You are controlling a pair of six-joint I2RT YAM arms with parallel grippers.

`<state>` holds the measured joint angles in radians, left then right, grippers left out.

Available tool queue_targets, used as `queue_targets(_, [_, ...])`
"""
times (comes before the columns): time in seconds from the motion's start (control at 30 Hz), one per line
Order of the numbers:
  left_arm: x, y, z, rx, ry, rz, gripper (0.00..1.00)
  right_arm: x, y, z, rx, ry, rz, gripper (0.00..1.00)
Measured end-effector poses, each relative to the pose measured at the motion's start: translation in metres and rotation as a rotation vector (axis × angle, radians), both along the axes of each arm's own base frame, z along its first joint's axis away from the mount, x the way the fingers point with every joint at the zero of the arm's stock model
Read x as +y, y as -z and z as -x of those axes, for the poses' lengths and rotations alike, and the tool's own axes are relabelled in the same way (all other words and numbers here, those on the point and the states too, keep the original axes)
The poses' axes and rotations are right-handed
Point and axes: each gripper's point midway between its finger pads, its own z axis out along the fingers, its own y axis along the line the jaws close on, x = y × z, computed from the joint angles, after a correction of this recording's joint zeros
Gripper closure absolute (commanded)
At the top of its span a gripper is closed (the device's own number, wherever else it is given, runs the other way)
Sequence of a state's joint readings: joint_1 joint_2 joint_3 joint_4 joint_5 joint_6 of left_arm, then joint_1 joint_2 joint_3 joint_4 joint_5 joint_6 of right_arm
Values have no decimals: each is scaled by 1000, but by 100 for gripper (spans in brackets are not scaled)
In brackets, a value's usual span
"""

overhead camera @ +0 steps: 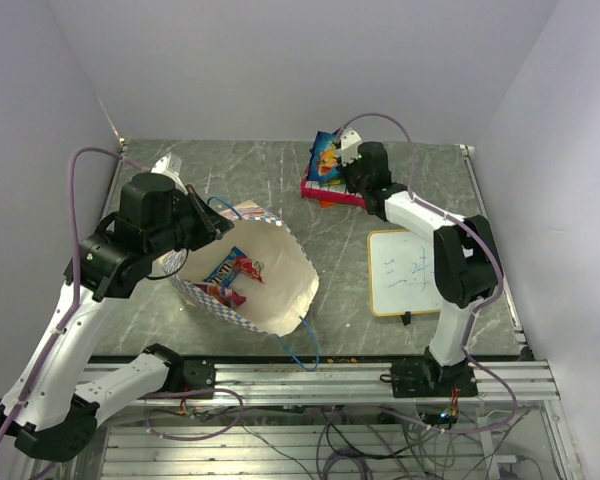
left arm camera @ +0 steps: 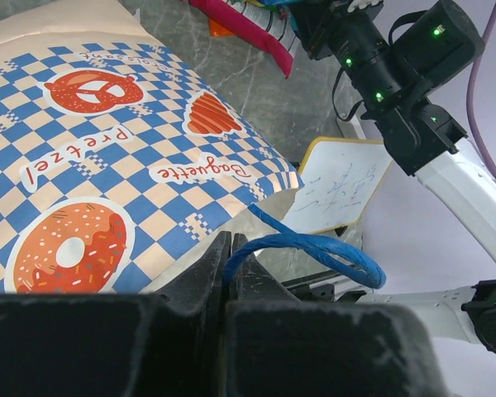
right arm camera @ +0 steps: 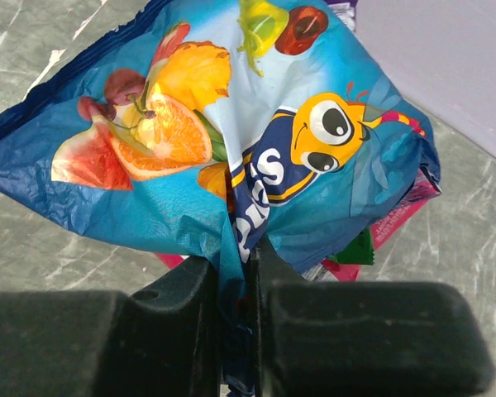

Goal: Take the snacks out of the paper bag

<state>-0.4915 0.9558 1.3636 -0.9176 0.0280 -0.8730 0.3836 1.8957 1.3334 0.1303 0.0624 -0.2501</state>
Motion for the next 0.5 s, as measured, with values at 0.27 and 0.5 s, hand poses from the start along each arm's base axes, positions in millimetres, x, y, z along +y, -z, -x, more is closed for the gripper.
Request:
queue_targets(0.27, [1, -3, 3, -7, -5, 15, 93, 10, 9, 2, 21, -24, -8, 82])
queue_targets(0.5, [1, 4, 2, 6, -5, 8, 93, 16, 10, 0, 29, -40, -19, 77])
